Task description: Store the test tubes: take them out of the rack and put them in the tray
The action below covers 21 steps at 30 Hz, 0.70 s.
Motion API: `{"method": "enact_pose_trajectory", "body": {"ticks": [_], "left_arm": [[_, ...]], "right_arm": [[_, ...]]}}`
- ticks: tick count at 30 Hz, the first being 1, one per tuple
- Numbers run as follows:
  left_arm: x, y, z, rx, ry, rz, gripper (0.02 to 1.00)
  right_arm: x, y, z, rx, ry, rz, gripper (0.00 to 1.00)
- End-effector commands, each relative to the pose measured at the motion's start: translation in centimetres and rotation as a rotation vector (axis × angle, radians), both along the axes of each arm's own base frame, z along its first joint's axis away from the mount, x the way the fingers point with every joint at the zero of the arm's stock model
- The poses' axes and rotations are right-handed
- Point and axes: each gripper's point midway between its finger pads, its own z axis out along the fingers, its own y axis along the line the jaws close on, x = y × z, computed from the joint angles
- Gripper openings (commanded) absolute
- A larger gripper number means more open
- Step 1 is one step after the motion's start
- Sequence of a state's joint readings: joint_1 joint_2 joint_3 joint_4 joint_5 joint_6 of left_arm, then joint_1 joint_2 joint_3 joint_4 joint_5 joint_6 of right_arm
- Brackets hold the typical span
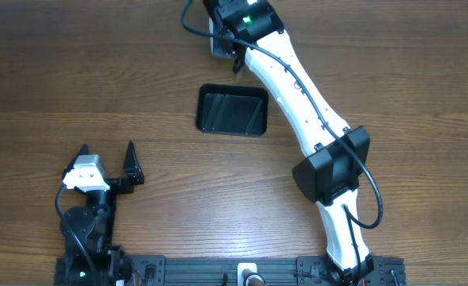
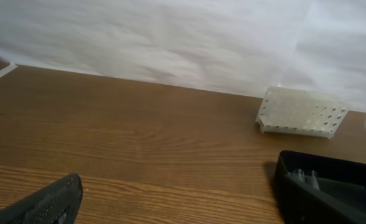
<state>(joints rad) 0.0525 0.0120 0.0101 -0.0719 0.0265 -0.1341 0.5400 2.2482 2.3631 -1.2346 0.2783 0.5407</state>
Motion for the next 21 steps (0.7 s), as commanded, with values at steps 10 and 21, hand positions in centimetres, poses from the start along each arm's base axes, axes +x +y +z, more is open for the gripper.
{"method": "enact_pose_trajectory", "body": {"ticks": [10,21], "left_arm": [[0.0,-0.1,-0.2,0.015,0.003,-0.003,1.000],[0.0,-0.1,-0.2,0.015,0.003,-0.003,0.998]], "right_arm": [[-3.1,0.3,-4.5,0.017,0.209,-0.073,0.154],[-4.4,1.1,-9.8,0.008,0.367,-0.060,0.156]]}}
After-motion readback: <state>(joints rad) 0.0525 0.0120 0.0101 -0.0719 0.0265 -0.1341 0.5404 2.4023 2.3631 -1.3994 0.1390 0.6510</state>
